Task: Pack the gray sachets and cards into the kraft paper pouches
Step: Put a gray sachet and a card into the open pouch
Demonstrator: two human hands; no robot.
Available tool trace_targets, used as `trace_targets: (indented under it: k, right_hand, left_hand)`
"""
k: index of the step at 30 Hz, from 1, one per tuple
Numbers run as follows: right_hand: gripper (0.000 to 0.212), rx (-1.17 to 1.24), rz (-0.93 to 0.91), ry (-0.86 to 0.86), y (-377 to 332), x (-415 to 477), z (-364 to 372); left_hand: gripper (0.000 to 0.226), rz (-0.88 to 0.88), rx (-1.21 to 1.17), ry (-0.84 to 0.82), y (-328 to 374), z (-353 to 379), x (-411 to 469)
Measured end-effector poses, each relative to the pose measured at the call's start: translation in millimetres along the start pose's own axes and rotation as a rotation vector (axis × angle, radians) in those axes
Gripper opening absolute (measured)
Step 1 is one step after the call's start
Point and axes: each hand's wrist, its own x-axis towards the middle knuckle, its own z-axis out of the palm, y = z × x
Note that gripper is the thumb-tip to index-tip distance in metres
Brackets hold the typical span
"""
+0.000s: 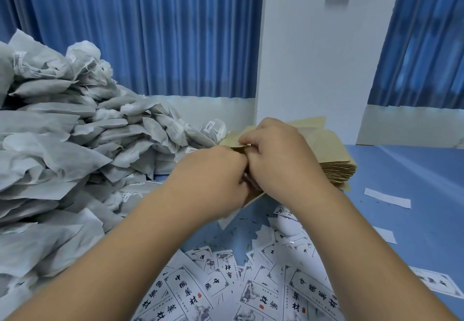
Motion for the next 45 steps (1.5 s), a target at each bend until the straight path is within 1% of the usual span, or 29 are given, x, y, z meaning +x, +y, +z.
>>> trace_targets:
  k: [2, 4, 5, 7, 10, 13, 15, 18, 19, 20, 21, 24, 26, 28, 30, 34, 36, 38, 39, 41, 42, 45]
  right_hand:
    - [0.023, 0.003, 0.016, 0.023, 1, 1, -1]
    - [0.022, 0.029, 0.016, 0.054, 3, 3, -4]
    - [0.022, 0.054, 0.007, 0.062, 3, 4, -5]
    - [0.020, 0.097, -0.013, 0.067, 3, 4, -6]
    - [0.017, 0.156, -0.020, 0.081, 0, 3, -4]
    - [0.014, 0.185, -0.021, 0.071, -1, 2, -3]
    - [0.015, 0.164, -0.022, 0.073, 2, 2, -5]
    - [0.018, 0.059, 0.022, 0.099, 12, 3, -11]
    - [0.018, 0.025, 0.041, 0.112, 16, 3, -13]
    - [0.018, -0.001, 0.057, 0.124, 20, 4, -15]
    - [0.019, -0.015, 0.074, 0.132, 23, 4, -17]
    - [0.020, 0.018, 0.104, 0.126, 30, 5, -20]
    - [0.018, 0.071, 0.096, 0.122, 31, 6, -19]
    - [0.016, 0.139, 0.082, 0.130, 30, 6, -17]
    - [0.017, 0.225, 0.061, 0.145, 26, 6, -15]
    - [0.018, 0.327, 0.045, 0.169, 21, 7, -13]
    - [0.018, 0.342, 0.060, 0.180, 22, 7, -14]
    - [0.018, 0.320, 0.095, 0.180, 27, 7, -18]
    - [0.018, 0.304, 0.115, 0.182, 30, 7, -20]
    - [0.018, 0.290, 0.150, 0.190, 35, 8, -24]
    - [0.018, 0.288, 0.161, 0.194, 36, 8, -26]
    - [0.018, 0.270, 0.175, 0.217, 36, 9, -29]
  left_hand:
    - [0.022, -0.011, -0.118, 0.059, 1, 1, 3]
    - [0.015, -0.069, -0.178, 0.135, 2, 3, 4]
    - [0.015, -0.101, -0.154, 0.160, 3, 5, 4]
    - [0.016, -0.139, -0.014, 0.182, 4, 10, 3]
    - [0.011, -0.150, 0.140, 0.158, 12, 17, 0]
    - [0.013, -0.189, 0.152, 0.111, 19, 22, -1]
    - [0.017, -0.146, 0.020, 0.109, 15, 23, 1]
    - [0.023, -0.008, -0.420, 0.119, 6, 15, 4]
    - [0.030, 0.025, -0.504, 0.154, 4, 12, 4]
    - [0.037, 0.038, -0.535, 0.203, 2, 12, 5]
    - [0.038, 0.041, -0.534, 0.262, -1, 14, 6]
    - [0.024, 0.017, -0.501, 0.431, -3, 20, 3]
    - [0.016, 0.014, -0.441, 0.509, -3, 24, 1]
    - [0.010, 0.061, -0.342, 0.554, -4, 27, 0]
    - [0.007, 0.129, -0.266, 0.511, -4, 28, -1]
    - [0.014, 0.182, -0.161, 0.274, 2, 25, 1]
    - [0.029, 0.236, -0.154, 0.170, 3, 24, 2]
    - [0.054, 0.274, -0.121, 0.064, 3, 21, 1]
    - [0.065, 0.282, -0.096, 0.037, 2, 20, 0]
    - [0.076, 0.274, -0.051, 0.044, 0, 17, -3]
    - [0.076, 0.265, -0.021, 0.075, 0, 16, -4]
    - [0.059, 0.239, 0.016, 0.237, 3, 16, -4]
